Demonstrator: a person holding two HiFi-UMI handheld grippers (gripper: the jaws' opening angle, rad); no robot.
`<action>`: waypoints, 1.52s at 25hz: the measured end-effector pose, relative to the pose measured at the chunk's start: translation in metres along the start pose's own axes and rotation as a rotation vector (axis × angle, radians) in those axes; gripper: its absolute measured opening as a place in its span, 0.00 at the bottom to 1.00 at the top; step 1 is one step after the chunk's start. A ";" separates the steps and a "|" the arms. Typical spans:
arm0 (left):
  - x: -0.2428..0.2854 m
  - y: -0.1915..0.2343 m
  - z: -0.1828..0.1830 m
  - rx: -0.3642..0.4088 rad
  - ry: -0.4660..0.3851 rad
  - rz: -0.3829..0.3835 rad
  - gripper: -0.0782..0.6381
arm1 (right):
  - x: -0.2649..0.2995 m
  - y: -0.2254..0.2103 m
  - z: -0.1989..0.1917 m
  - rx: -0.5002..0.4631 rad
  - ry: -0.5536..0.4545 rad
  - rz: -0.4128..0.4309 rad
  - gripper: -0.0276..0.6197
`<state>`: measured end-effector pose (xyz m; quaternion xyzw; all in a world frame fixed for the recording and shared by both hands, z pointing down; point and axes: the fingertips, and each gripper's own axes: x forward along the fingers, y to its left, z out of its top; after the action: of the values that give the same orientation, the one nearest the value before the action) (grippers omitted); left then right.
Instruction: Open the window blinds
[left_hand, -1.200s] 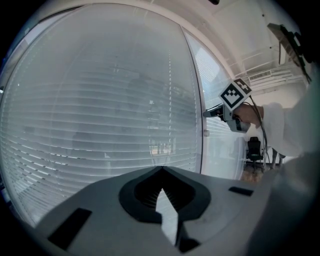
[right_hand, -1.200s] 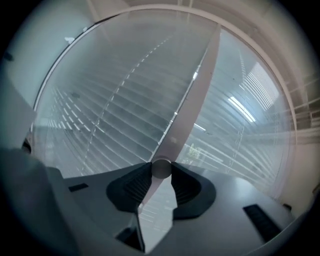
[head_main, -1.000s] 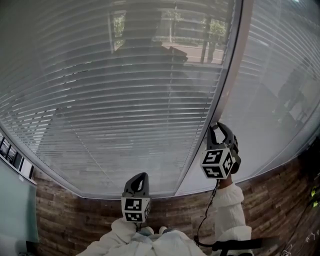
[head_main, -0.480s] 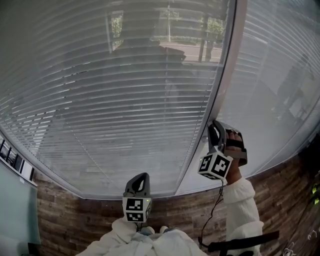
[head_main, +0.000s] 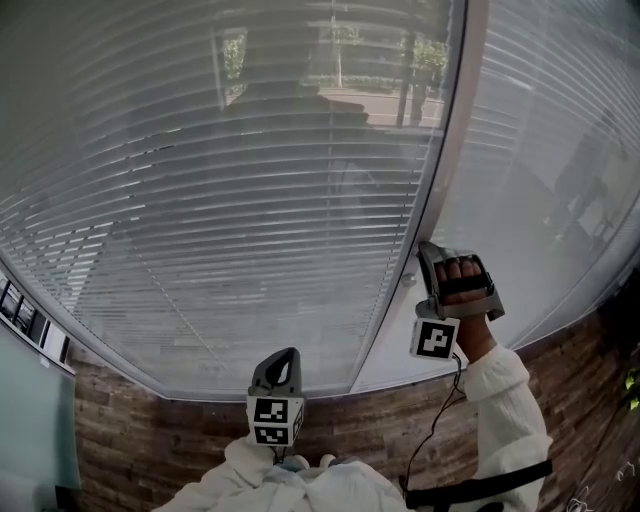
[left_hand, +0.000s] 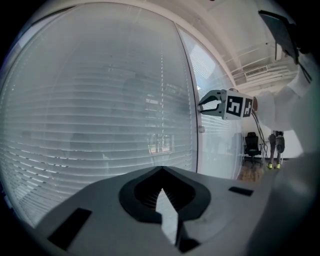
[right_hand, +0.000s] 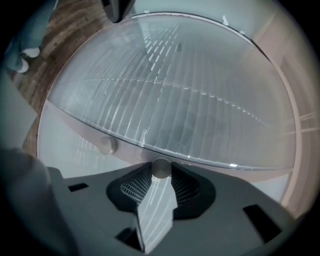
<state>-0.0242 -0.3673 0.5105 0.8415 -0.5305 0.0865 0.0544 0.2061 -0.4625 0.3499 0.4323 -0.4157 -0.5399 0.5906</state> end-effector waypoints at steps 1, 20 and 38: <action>0.000 0.000 0.000 0.001 0.002 0.001 0.11 | 0.000 0.001 0.000 -0.045 -0.001 -0.005 0.24; 0.001 -0.002 -0.011 -0.006 0.031 -0.008 0.11 | -0.010 0.001 -0.016 1.343 -0.126 0.155 0.29; 0.002 0.003 -0.019 -0.026 0.040 -0.033 0.11 | -0.004 0.000 -0.025 3.140 -0.271 0.407 0.31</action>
<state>-0.0274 -0.3668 0.5298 0.8473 -0.5167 0.0956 0.0774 0.2299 -0.4565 0.3426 -0.4762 0.6315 -0.4594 0.4043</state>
